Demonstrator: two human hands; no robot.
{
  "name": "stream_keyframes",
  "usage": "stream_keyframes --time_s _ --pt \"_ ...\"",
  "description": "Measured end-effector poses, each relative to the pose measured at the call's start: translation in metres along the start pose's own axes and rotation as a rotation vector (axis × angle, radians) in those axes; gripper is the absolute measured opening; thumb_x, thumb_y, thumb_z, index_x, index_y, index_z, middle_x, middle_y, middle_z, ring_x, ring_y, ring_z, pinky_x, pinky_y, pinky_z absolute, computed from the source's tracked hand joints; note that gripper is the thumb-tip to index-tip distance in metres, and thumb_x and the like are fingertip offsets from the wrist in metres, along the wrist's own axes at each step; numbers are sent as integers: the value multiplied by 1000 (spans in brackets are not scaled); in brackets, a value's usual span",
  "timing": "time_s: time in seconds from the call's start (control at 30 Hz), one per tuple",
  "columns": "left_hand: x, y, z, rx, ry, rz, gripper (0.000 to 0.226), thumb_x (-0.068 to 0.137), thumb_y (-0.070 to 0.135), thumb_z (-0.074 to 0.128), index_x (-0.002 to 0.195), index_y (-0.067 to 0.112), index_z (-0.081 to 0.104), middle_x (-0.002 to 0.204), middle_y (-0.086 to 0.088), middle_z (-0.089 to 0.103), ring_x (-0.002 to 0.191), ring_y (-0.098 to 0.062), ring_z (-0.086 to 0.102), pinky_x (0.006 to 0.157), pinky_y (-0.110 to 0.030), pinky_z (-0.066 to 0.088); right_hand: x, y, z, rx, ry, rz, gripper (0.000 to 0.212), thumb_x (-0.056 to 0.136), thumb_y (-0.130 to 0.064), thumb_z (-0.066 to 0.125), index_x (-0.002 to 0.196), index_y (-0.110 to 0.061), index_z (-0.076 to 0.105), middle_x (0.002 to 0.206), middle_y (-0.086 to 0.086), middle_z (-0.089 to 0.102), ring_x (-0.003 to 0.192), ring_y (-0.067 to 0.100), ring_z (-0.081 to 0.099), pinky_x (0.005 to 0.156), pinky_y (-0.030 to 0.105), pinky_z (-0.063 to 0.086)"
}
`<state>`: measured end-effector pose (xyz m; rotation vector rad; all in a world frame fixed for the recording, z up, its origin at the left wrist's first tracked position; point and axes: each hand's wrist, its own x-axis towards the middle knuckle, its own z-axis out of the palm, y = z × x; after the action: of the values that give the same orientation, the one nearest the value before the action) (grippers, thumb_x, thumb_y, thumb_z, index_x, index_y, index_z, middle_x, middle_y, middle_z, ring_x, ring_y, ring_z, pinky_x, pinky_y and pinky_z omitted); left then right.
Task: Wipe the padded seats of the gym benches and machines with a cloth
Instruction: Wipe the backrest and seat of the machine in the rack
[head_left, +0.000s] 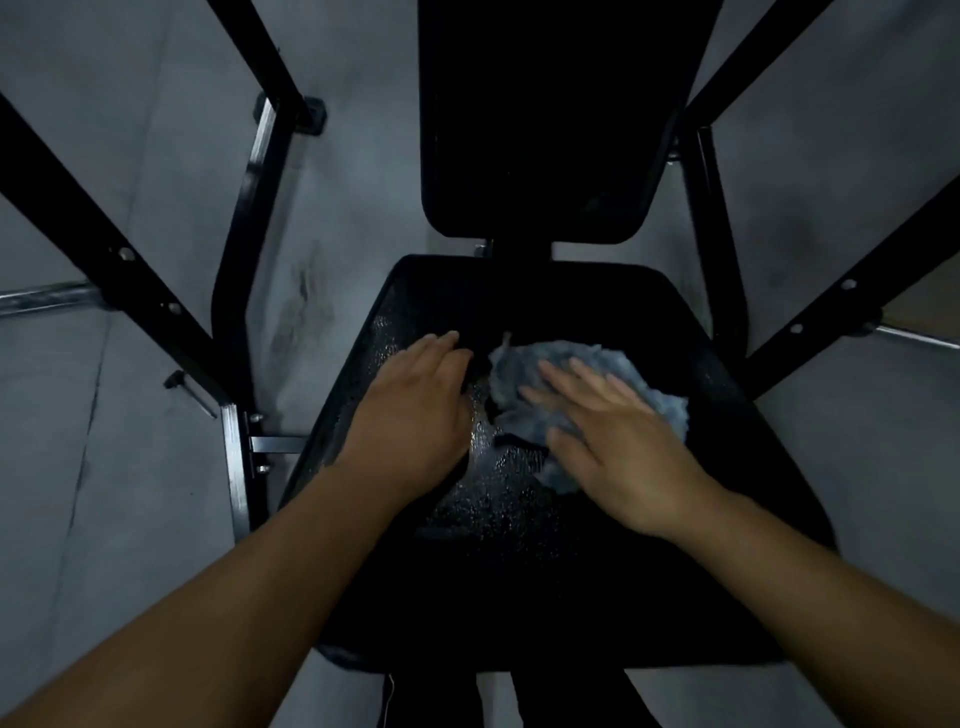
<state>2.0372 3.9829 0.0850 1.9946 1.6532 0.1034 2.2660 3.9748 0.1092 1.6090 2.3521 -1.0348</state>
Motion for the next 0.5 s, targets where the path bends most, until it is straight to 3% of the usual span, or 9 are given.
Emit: stream_keyframes --time_s 0.13,0.23,0.33,0.4,0.5 --pt "-13 0 -4 37 -11 4 56 93 30 36 141 7 51 152 -14 44 142 -32 38 120 -43 27 44 -6 -4 -99 -11 242 55 102 -49 18 157 -43 15 167 -10 1 154 16 -4 123 38 -6" --pt "-20 -3 -5 34 -24 14 57 94 31 34 144 7 49 153 -15 42 144 -32 35 120 -42 25 1 -58 22 -142 -8 82 64 95 -53 5 156 -42 21 167 -11 7 154 18 -1 122 42 -4" --pt "-35 -12 -8 38 -14 30 59 94 32 31 145 5 48 153 -14 42 144 -31 36 119 -45 28 -101 -68 27 88 -26 -66 53 97 -49 22 149 -50 37 163 -21 16 153 5 1 122 31 -1" --pt "-44 -15 -9 46 -4 57 60 95 34 28 143 5 49 152 -13 44 142 -31 38 118 -46 31 -119 -40 15 110 6 6 57 91 -43 29 146 -47 43 162 -16 22 152 5 10 123 28 7" --pt "-45 -13 -9 60 -16 47 63 94 36 26 146 7 47 154 -12 42 144 -30 36 119 -45 28 -67 -21 4 -46 60 172 72 84 -56 18 152 -41 33 165 0 17 154 25 10 125 40 4"
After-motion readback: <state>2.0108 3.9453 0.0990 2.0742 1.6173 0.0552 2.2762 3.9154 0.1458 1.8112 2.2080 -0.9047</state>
